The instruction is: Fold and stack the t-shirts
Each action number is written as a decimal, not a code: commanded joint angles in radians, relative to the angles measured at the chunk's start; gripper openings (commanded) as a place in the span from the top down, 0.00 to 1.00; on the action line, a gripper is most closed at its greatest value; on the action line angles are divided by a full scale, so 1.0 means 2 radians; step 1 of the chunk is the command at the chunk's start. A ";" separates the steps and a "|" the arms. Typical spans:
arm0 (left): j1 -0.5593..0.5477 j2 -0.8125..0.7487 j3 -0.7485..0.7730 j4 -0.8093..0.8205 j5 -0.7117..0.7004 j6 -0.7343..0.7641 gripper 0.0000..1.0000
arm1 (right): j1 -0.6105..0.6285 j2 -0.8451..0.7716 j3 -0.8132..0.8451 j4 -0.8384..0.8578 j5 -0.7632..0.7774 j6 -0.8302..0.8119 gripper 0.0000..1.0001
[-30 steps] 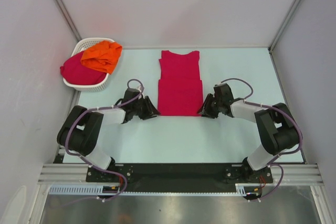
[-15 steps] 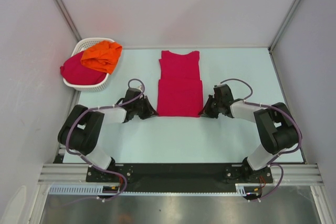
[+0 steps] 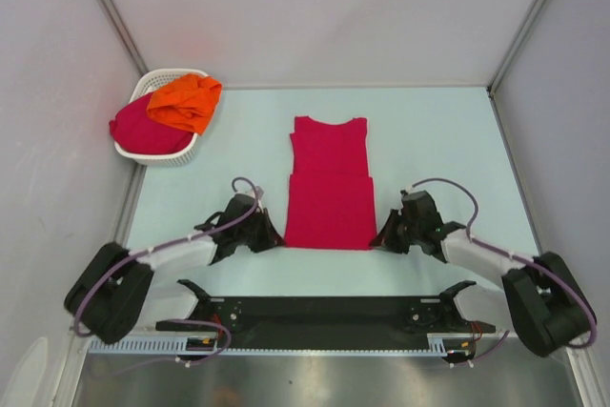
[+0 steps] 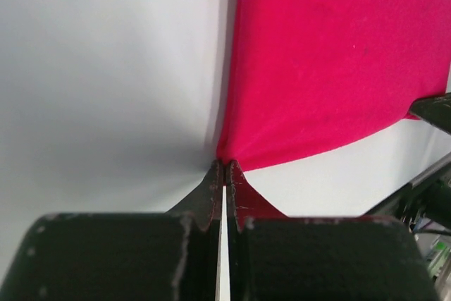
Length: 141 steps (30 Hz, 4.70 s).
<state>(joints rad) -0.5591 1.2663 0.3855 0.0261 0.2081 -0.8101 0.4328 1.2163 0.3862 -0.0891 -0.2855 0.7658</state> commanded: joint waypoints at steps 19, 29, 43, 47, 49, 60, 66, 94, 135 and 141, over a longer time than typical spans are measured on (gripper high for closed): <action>-0.043 -0.241 0.017 -0.232 -0.072 -0.067 1.00 | 0.031 -0.219 0.018 -0.224 0.025 0.047 1.00; -0.040 -0.182 0.112 -0.216 -0.099 -0.041 1.00 | 0.008 -0.111 0.155 -0.227 0.042 -0.017 1.00; 0.025 -0.027 0.237 -0.162 -0.093 0.037 1.00 | -0.072 0.063 0.294 -0.175 -0.008 -0.110 1.00; 0.039 0.017 0.274 -0.152 -0.086 0.049 1.00 | -0.081 0.119 0.351 -0.171 -0.013 -0.122 1.00; 0.048 0.036 0.297 -0.150 -0.084 0.058 1.00 | -0.086 0.144 0.371 -0.170 -0.021 -0.126 1.00; 0.079 0.134 0.377 -0.125 -0.060 0.078 1.00 | -0.099 0.250 0.462 -0.166 -0.034 -0.134 1.00; 0.088 0.171 0.412 -0.124 -0.053 0.085 1.00 | -0.107 0.285 0.505 -0.169 -0.036 -0.137 1.00; 0.131 0.313 0.560 -0.130 -0.030 0.121 1.00 | -0.127 0.424 0.644 -0.179 -0.047 -0.140 1.00; 0.148 0.257 0.583 -0.109 0.059 0.103 0.10 | -0.126 0.331 0.523 0.154 -0.169 0.069 0.09; 0.141 0.270 0.478 0.027 0.067 -0.002 0.19 | -0.098 0.387 0.506 0.167 -0.125 0.088 0.07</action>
<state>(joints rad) -0.2661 1.7279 1.4490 -0.1310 0.2955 -0.6353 0.2100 1.8935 1.4166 0.1165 -0.5587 0.8524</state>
